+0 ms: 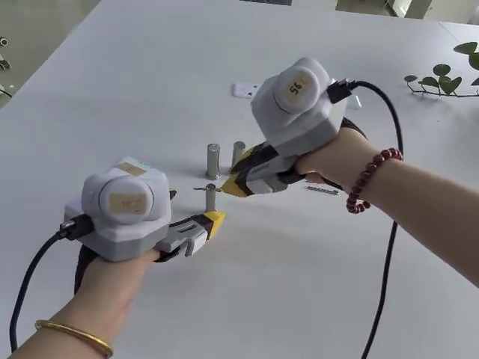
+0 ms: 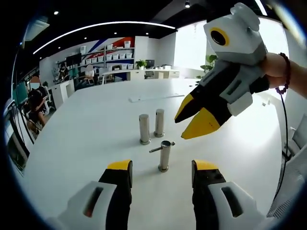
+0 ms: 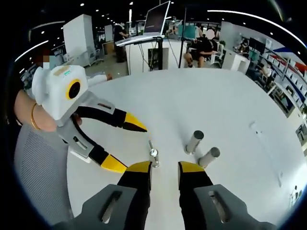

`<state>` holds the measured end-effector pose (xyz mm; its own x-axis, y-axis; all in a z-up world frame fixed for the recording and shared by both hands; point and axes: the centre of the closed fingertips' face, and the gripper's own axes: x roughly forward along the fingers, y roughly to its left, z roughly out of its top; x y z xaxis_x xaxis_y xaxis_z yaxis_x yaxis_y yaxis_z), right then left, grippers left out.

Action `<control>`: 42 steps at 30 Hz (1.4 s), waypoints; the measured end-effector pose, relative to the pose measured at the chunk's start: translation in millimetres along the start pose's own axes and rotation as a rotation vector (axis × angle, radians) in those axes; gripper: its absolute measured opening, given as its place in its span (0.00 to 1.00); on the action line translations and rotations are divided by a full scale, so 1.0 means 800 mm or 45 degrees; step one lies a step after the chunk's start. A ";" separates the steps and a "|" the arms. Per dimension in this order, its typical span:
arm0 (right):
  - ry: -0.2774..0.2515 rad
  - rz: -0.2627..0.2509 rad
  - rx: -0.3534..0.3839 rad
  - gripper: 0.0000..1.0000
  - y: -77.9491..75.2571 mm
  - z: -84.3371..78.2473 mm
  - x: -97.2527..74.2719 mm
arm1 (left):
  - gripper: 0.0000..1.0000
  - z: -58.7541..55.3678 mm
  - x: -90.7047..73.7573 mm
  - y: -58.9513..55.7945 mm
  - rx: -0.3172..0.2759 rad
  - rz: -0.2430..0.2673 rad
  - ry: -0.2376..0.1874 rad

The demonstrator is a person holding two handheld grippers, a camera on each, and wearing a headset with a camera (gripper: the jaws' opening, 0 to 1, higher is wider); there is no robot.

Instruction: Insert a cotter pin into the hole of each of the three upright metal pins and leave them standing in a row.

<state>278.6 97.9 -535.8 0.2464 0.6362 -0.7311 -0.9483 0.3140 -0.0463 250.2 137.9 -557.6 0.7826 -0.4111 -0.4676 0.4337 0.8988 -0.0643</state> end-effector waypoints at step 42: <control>-0.343 -0.309 0.348 0.11 -0.105 -0.003 0.056 | 0.82 0.021 -0.073 -0.010 0.063 0.000 -0.123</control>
<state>369.0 98.3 -566.0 0.5328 0.6704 -0.5164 -0.7779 0.6283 0.0131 208.0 152.0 -515.0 0.8210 -0.4257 -0.3803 0.4531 0.8913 -0.0196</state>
